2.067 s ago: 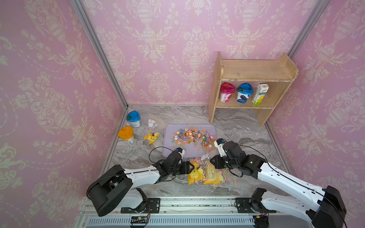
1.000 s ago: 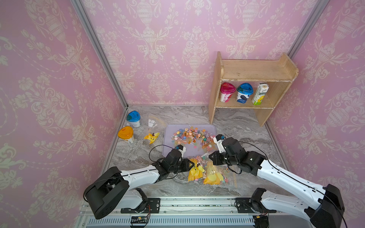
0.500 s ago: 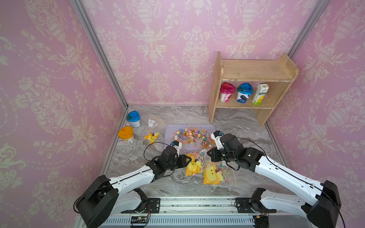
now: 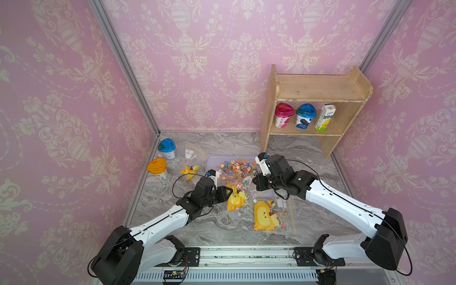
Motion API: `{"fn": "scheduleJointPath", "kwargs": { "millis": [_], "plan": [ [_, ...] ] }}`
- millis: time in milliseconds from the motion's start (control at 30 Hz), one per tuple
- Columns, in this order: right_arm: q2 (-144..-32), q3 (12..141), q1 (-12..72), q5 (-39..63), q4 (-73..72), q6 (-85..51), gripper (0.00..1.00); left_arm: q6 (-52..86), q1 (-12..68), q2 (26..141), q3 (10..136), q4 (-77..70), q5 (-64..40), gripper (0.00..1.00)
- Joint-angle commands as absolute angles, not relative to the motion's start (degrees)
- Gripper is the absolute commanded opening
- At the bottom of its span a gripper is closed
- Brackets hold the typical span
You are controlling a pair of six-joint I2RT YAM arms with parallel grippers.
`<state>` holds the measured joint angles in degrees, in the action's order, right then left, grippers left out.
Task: Pour candies out of the ziploc bag
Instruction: 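Pick up the ziploc bag from the center of the board, then pour the candies out of the ziploc bag onto the tray.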
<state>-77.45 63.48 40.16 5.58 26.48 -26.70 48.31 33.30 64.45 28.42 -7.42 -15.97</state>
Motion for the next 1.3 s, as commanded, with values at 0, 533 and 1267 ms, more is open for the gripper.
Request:
{"fn": "scheduleJointPath", "kwargs": {
  "millis": [0,533,1267],
  "plan": [
    [-78.75,66.71,38.95,6.52,27.13,-24.05,0.00,44.68,31.33,64.36,32.39,-8.18,-15.37,0.00],
    [-84.54,68.66,36.08,8.18,25.41,-24.22,0.01,40.99,25.15,72.40,40.70,-7.69,-18.17,0.00],
    [-84.55,64.62,35.32,8.00,23.46,-25.05,0.01,39.29,22.79,74.27,46.13,-5.74,-18.54,0.00]
  ]
}}
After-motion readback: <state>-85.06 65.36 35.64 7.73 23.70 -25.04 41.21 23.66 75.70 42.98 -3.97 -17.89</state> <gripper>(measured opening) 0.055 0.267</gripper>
